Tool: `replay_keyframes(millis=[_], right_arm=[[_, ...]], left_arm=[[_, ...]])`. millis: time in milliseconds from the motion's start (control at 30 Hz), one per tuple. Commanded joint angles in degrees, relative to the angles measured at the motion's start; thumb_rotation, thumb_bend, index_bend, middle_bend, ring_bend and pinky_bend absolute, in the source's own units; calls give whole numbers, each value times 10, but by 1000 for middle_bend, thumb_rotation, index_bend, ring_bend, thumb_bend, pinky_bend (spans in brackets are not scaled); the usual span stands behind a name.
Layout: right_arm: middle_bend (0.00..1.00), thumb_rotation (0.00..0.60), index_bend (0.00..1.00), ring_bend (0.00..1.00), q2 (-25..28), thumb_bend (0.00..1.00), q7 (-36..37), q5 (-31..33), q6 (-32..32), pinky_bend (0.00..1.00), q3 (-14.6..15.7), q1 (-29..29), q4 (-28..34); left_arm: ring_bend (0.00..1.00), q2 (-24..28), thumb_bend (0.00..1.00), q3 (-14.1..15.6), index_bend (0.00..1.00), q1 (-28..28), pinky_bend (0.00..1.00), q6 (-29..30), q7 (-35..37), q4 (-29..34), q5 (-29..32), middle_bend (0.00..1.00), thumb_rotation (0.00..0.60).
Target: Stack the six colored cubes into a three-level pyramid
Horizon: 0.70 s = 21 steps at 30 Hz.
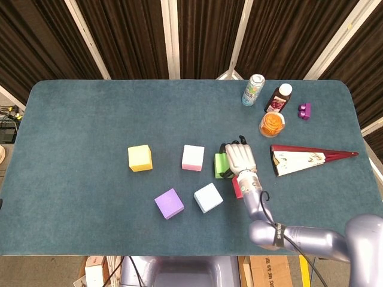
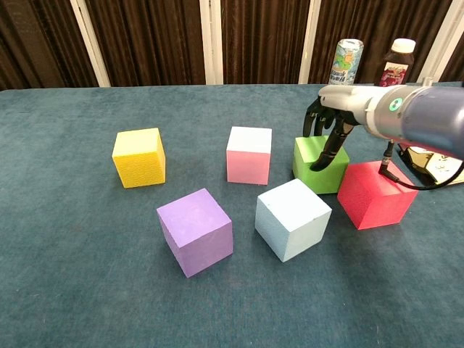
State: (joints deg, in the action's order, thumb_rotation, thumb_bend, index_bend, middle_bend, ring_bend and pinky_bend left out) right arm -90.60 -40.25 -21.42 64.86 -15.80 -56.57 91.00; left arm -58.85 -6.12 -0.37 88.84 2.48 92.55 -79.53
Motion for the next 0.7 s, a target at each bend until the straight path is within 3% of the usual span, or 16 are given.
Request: replay_keyframes(millis=[33, 700], right_arm=[[464, 600, 427, 234, -23, 227, -25, 18, 28, 0, -8, -14, -14], [464, 600, 428, 235, -44, 228, -67, 38, 56, 0, -43, -26, -28]], left_arm=[[0, 1, 382, -1, 32, 0, 0, 0, 2, -1, 2, 0, 600], [0, 6, 382, -3, 31, 1, 0, -4, 13, 0, 8, 0, 600]])
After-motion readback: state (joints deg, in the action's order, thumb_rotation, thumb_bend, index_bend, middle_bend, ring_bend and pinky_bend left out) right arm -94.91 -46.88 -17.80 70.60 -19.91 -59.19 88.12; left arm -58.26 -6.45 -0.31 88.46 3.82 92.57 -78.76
